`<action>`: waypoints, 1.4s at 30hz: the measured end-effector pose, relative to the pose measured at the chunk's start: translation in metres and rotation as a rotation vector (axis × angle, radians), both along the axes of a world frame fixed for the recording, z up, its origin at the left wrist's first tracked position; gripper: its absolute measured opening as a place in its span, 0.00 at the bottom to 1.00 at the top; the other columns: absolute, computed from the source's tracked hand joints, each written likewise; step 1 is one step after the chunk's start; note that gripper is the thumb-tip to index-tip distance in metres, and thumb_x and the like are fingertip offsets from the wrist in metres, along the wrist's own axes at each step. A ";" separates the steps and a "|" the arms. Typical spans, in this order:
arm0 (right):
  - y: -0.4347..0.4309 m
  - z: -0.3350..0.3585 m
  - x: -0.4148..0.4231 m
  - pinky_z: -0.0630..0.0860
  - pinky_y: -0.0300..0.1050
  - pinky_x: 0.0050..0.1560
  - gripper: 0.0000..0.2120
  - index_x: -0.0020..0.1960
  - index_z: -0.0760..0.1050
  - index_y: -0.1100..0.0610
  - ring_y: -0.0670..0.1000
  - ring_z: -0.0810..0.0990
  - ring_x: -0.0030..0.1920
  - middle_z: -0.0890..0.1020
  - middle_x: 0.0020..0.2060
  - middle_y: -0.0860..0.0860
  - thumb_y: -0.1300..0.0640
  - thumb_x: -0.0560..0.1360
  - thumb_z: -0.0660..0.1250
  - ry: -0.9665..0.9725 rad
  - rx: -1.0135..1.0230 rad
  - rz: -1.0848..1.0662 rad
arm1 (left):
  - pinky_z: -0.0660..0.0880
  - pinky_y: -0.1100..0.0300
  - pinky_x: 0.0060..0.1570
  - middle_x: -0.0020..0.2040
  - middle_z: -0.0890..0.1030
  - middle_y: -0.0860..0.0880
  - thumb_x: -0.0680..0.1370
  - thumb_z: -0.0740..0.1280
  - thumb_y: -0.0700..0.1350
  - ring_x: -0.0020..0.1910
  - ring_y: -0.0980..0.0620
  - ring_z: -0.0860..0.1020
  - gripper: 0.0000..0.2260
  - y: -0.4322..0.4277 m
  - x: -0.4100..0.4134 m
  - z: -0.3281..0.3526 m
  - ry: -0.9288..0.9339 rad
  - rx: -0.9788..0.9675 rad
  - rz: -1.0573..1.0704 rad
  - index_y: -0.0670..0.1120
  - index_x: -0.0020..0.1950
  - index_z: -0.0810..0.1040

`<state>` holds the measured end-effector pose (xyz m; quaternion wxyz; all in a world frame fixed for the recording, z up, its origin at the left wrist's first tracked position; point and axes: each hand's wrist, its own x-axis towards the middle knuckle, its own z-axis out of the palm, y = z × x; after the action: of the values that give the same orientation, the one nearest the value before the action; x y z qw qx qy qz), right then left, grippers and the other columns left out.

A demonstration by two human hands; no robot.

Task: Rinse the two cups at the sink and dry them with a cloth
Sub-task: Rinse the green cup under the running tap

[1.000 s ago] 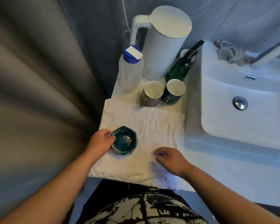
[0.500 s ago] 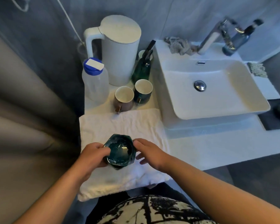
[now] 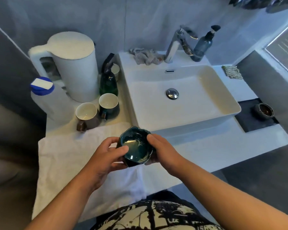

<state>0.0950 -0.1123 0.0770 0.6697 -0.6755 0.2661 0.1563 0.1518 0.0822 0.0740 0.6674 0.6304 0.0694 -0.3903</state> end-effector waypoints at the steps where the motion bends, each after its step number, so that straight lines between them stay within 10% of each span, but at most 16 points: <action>1: -0.015 -0.001 -0.002 0.82 0.51 0.42 0.17 0.60 0.77 0.57 0.55 0.84 0.45 0.83 0.53 0.58 0.47 0.83 0.56 0.004 0.027 -0.013 | 0.83 0.48 0.45 0.52 0.85 0.41 0.57 0.75 0.55 0.47 0.42 0.85 0.32 -0.017 -0.003 0.002 -0.008 -0.013 0.006 0.50 0.60 0.76; 16: -0.242 0.032 -0.007 0.83 0.55 0.54 0.18 0.62 0.74 0.56 0.57 0.85 0.46 0.82 0.50 0.56 0.44 0.83 0.57 0.009 0.001 0.108 | 0.81 0.52 0.36 0.40 0.83 0.44 0.79 0.65 0.41 0.38 0.46 0.81 0.05 -0.257 -0.011 0.023 0.050 0.047 0.318 0.42 0.50 0.80; 26: -0.323 0.111 0.165 0.69 0.51 0.68 0.24 0.74 0.66 0.54 0.54 0.71 0.69 0.71 0.72 0.53 0.56 0.80 0.65 -0.531 -1.027 0.385 | 0.80 0.50 0.40 0.48 0.83 0.42 0.79 0.68 0.45 0.45 0.44 0.82 0.09 -0.303 0.079 0.027 0.030 0.060 0.393 0.42 0.57 0.78; 33: -0.309 0.134 0.284 0.73 0.50 0.41 0.20 0.63 0.71 0.58 0.59 0.76 0.48 0.74 0.47 0.55 0.65 0.73 0.67 -0.480 -1.440 0.752 | 0.82 0.52 0.37 0.54 0.84 0.40 0.78 0.70 0.46 0.52 0.42 0.83 0.13 -0.319 0.139 0.018 0.047 0.004 0.399 0.41 0.60 0.79; 42: -0.309 0.142 0.302 0.68 0.47 0.36 0.11 0.45 0.68 0.54 0.57 0.74 0.40 0.74 0.39 0.53 0.63 0.70 0.70 -0.530 -1.524 0.835 | 0.82 0.49 0.43 0.57 0.82 0.40 0.78 0.69 0.44 0.52 0.42 0.83 0.10 -0.330 0.173 -0.003 0.096 -0.081 0.355 0.43 0.58 0.79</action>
<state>0.3968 -0.4215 0.2194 -0.0304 -0.9908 -0.1316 0.0073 0.3250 -0.2483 0.0712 0.7464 0.5617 0.1954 -0.2986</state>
